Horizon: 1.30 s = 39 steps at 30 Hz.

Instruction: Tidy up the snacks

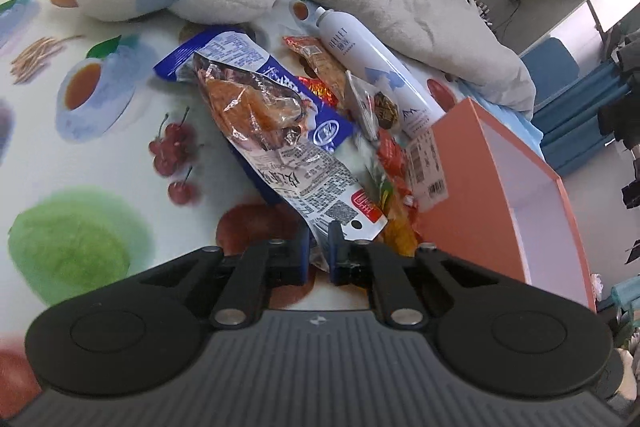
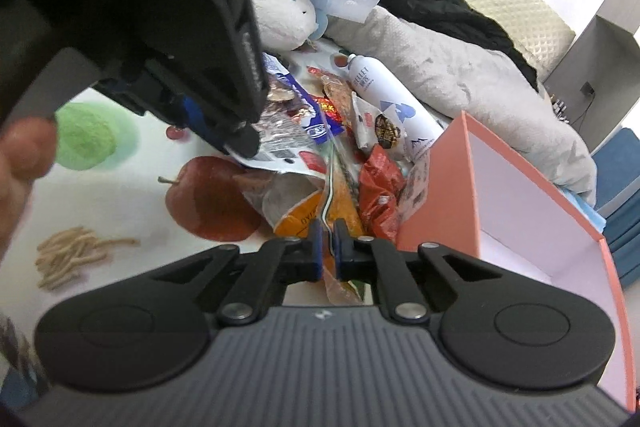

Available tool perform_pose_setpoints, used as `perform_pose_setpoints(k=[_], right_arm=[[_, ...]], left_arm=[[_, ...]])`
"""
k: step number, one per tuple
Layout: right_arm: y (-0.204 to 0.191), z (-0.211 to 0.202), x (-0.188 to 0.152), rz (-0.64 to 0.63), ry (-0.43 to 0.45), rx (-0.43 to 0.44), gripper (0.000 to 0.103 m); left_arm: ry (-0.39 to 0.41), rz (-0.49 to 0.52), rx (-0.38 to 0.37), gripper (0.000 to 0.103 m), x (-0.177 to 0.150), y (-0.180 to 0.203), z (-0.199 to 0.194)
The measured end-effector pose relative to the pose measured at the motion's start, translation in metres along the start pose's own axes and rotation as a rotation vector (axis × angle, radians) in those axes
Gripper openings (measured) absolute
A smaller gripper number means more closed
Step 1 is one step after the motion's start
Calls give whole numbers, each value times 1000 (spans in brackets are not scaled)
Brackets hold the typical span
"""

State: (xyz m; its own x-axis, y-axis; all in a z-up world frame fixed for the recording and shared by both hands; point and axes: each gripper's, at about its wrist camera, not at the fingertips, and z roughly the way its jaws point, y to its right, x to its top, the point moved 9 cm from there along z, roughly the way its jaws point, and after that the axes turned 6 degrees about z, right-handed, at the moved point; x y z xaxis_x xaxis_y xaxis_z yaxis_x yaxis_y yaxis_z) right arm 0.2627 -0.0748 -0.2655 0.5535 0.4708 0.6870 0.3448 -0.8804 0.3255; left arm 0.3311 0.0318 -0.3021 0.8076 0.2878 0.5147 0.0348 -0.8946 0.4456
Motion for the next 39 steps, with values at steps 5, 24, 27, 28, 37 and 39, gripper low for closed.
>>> perform_pose_setpoints(k=[5, 24, 27, 28, 37, 39], right_arm=[[2, -17, -3, 11, 2, 6, 6], [-35, -70, -39, -40, 28, 126, 6], [-42, -71, -48, -27, 14, 158, 7], [-44, -70, -50, -18, 11, 175, 9], [-40, -70, -48, 72, 4, 251, 24], [-38, -71, -47, 102, 8, 271, 39]], left_arm=[[-3, 7, 3, 10, -19, 0, -21], [-20, -80, 47, 9, -86, -47, -91], [-44, -71, 78, 9, -93, -57, -92], [-53, -68, 81, 9, -95, -60, -91], [-62, -196, 116, 68, -95, -87, -94], [-70, -189, 127, 81, -92, -87, -94]])
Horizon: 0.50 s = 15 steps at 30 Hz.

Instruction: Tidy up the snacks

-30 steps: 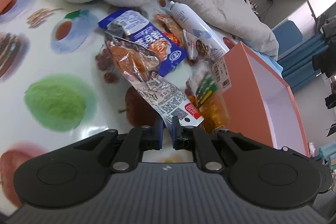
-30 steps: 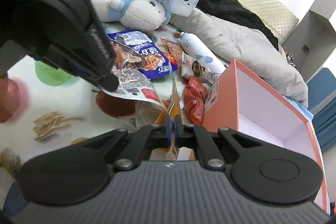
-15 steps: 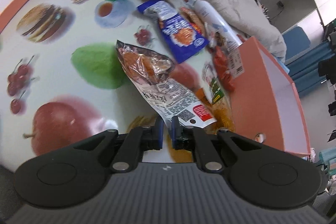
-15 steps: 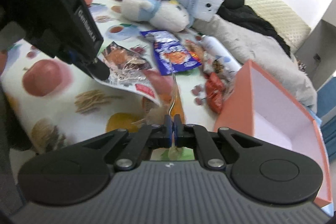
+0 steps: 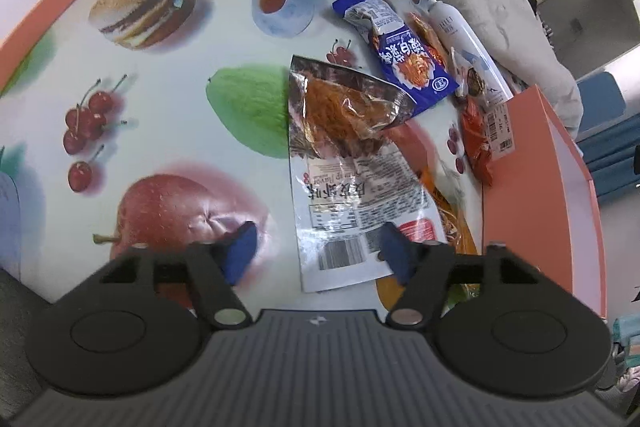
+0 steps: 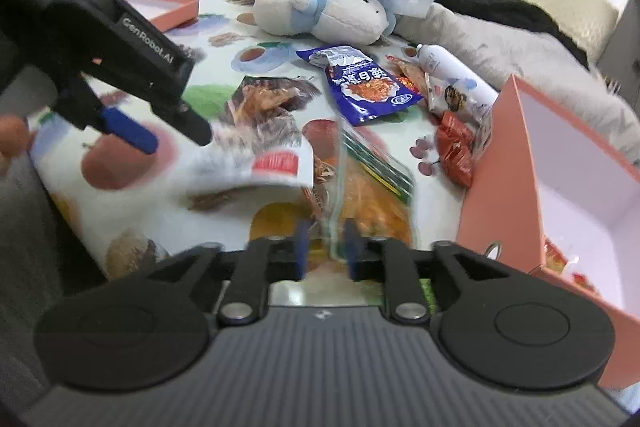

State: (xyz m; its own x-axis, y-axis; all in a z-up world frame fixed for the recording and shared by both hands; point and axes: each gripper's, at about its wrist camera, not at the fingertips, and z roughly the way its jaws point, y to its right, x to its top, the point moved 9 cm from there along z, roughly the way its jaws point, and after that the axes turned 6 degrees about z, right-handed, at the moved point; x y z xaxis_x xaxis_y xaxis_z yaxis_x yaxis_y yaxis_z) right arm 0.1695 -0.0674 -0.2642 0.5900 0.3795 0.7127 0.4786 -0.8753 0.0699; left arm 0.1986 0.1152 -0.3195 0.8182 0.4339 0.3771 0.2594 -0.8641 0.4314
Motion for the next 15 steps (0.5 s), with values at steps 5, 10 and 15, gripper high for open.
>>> perform_pose_setpoints(k=[5, 10, 15], right_arm=[[5, 2, 7, 67, 20, 14, 52], [29, 9, 16, 185, 41, -81, 58], [49, 27, 17, 269, 15, -160, 56]], left_arm=[[-15, -19, 7, 91, 12, 0, 8], [3, -73, -13, 96, 32, 6, 22], [0, -49, 20, 98, 53, 18, 43]])
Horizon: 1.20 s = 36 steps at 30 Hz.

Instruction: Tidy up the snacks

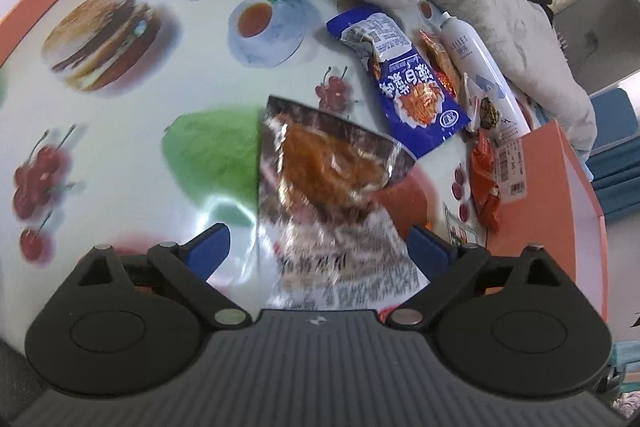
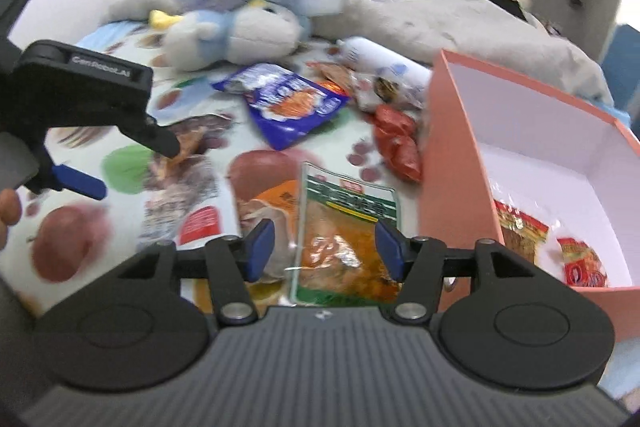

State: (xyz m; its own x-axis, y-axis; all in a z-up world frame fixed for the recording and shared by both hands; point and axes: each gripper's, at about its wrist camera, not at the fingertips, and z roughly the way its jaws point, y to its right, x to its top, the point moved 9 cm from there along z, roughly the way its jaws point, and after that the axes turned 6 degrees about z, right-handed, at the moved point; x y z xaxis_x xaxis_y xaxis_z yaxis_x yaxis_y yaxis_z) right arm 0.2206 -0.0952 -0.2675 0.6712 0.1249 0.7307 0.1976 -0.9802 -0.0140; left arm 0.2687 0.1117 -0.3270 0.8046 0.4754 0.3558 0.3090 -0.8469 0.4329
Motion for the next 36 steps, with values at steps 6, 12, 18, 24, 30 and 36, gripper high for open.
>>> perform_pose_setpoints(k=[6, 12, 18, 24, 30, 36], right_arm=[[-8, 4, -1, 35, -5, 91, 56], [-32, 9, -15, -61, -40, 164, 40], [-49, 12, -15, -188, -12, 188, 33], [-52, 26, -19, -314, -59, 167, 34], [-59, 31, -28, -455, -76, 179, 45], [-63, 33, -34, -470, -92, 241, 66]], left_arm=[[-15, 37, 15, 99, 12, 13, 20], [-38, 97, 76, 99, 12, 18, 38], [-39, 266, 177, 97, 19, 21, 50], [-53, 348, 232, 90, 28, 18, 59], [-57, 382, 272, 79, 29, 23, 59], [-65, 470, 303, 62, 31, 37, 57]])
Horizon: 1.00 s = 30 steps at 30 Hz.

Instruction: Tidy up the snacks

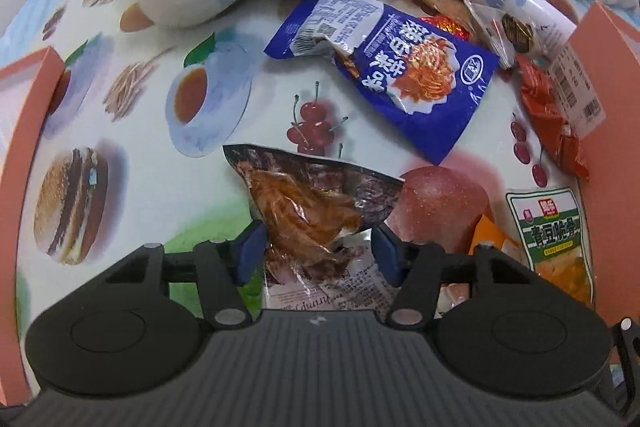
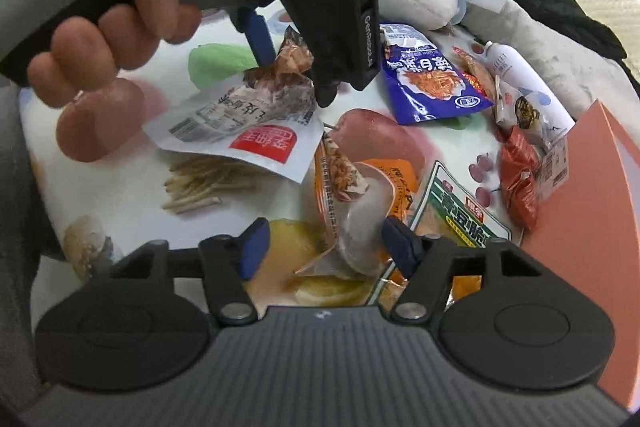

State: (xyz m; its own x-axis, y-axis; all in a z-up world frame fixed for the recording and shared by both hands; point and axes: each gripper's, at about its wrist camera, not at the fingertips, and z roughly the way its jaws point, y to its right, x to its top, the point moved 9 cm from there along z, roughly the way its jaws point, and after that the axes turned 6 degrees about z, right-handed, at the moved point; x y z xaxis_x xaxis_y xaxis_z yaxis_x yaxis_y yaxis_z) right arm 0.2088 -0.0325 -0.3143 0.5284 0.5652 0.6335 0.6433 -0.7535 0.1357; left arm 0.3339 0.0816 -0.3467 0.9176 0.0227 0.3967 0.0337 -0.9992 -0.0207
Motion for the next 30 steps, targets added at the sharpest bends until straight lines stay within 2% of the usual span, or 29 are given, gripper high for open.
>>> perform_pose_setpoints(k=[3, 4, 5, 7, 10, 11, 16, 23, 30], right_arm=[[-2, 0, -2, -5, 25, -19, 63], [-3, 0, -3, -12, 33, -34, 57], [-3, 1, -3, -25, 37, -65, 45], [-3, 2, -3, -81, 37, -124, 36], [-6, 3, -4, -120, 43, -142, 32], [-6, 2, -3, -124, 49, -148, 29], [3, -5, 3, -47, 78, -153, 21], [21, -22, 16, 134, 109, -75, 20], [34, -44, 32, 252, 149, -3, 20]], left_arm=[[10, 4, 6, 58, -2, 1, -2], [11, 6, 8, 58, -2, 1, -2], [12, 8, 8, 55, -3, 1, -3], [13, 8, 10, 52, -5, 1, -6], [11, 8, 26, 46, -10, -3, -12], [10, 7, 28, 39, -13, -5, -14], [13, -31, 26, 36, -21, -13, -21], [32, -72, 2, 33, -24, -15, -36], [78, -122, -39, 32, -20, -14, -65]])
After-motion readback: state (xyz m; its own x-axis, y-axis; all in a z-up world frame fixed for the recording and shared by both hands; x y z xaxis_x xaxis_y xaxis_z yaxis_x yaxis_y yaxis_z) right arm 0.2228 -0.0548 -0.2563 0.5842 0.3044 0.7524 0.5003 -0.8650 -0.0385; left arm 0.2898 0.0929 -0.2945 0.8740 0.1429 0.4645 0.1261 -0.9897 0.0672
